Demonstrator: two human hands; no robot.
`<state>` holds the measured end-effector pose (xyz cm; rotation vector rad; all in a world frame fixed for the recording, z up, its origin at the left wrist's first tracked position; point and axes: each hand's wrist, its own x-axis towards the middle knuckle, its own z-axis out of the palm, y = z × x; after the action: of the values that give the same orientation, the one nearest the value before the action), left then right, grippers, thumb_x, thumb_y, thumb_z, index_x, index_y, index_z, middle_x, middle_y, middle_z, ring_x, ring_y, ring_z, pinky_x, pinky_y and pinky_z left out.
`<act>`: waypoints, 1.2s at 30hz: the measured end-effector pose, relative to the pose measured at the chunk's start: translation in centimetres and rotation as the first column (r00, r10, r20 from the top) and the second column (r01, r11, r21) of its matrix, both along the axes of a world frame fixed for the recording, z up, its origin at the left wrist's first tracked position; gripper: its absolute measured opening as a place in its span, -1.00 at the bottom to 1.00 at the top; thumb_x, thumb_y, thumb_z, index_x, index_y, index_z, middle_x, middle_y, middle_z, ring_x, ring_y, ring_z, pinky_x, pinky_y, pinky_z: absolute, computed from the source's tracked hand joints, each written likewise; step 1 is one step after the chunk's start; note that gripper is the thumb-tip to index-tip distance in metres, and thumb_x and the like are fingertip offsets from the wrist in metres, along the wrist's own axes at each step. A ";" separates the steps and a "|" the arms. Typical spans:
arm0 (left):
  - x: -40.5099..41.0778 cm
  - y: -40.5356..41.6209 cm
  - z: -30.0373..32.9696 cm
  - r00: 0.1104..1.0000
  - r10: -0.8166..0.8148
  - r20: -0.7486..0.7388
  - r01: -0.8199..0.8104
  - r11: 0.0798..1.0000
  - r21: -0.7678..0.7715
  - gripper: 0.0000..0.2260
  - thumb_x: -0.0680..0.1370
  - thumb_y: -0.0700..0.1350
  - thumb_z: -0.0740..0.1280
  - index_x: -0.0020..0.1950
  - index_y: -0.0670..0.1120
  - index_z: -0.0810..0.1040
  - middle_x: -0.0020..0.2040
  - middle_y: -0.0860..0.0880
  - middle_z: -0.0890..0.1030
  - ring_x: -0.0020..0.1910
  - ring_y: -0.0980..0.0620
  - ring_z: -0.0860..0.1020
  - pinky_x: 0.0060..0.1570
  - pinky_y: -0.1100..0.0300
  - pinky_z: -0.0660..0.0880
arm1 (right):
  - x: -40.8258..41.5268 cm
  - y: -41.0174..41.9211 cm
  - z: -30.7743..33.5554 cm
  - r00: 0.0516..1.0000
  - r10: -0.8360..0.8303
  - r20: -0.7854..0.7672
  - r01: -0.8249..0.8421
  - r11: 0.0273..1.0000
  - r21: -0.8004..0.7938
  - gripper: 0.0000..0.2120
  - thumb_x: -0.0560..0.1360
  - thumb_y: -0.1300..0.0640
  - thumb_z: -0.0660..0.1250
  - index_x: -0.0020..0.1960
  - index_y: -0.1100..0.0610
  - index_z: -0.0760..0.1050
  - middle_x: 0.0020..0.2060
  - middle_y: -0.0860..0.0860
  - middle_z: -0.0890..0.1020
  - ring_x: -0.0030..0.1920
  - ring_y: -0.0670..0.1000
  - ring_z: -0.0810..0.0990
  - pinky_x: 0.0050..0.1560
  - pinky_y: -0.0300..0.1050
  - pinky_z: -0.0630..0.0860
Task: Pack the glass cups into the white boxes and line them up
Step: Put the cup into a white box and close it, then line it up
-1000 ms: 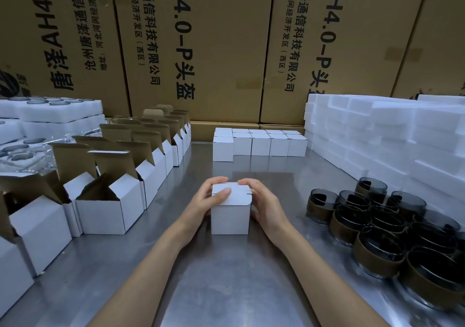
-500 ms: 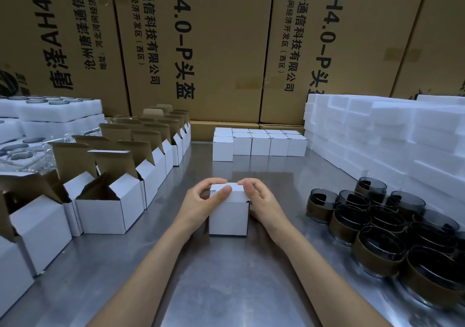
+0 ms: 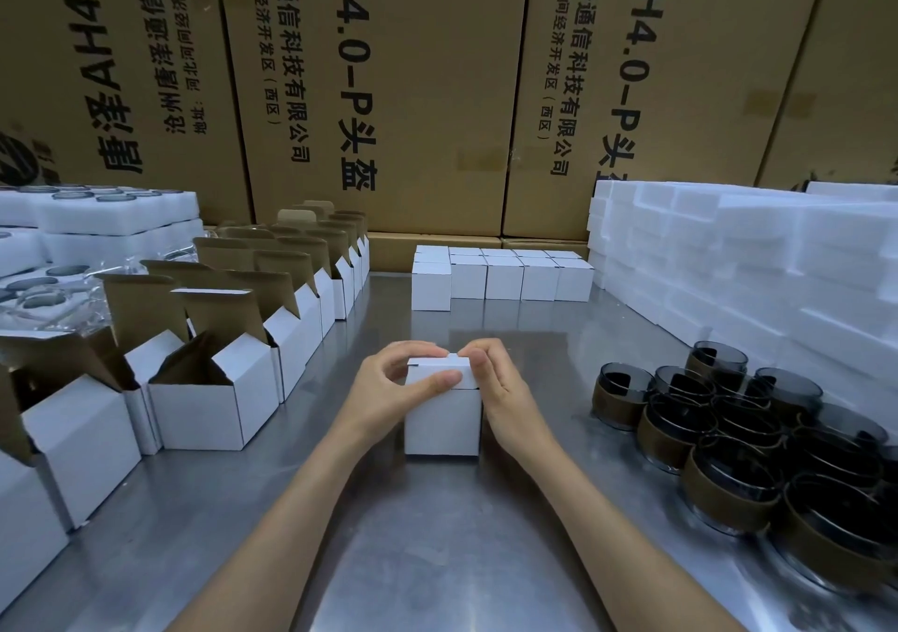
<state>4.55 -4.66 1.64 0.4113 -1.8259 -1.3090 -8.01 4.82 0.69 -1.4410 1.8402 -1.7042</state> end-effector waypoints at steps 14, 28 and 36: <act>0.2 0.1 0.1 0.991 -0.093 0.095 0.091 0.996 0.017 -0.86 0.51 0.04 0.36 -0.04 0.06 0.68 0.15 0.13 0.52 0.23 0.32 0.42 0.21 0.33 0.32 | 0.0 -0.1 -0.2 0.987 0.073 0.145 -0.070 0.997 -0.021 -0.84 0.40 -0.05 0.19 -0.06 -0.05 0.44 -0.18 -0.10 0.47 -0.16 -0.17 0.41 -0.08 -0.24 0.33; 0.2 -0.2 -1.8 0.968 -0.144 0.207 0.143 0.989 0.020 -0.43 0.51 -0.16 0.40 0.41 0.13 0.22 0.26 0.28 0.44 0.13 0.47 0.46 0.01 0.52 0.41 | -0.4 0.1 -1.3 0.953 -0.182 -0.241 0.221 0.964 0.147 -0.65 0.44 -0.35 0.19 0.20 -0.38 0.26 0.18 -0.28 0.33 0.11 -0.16 0.45 0.08 -0.05 0.40; -1.8 -3.2 -2.3 0.902 0.259 0.347 -0.193 0.958 -0.213 -0.72 0.51 -0.28 0.38 0.21 -0.12 0.60 0.13 -0.03 0.65 0.04 0.19 0.56 -0.04 0.63 0.32 | -4.1 -2.0 -1.3 0.894 -0.297 -0.335 0.374 0.906 0.196 -0.44 0.49 -0.24 0.27 0.41 -0.21 0.15 0.39 -0.14 0.37 0.33 0.04 0.41 0.19 0.06 0.39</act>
<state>2.75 -7.85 -0.70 0.7959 -2.1095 -0.9462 -12.12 2.83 -0.56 -1.3912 2.4994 -1.3623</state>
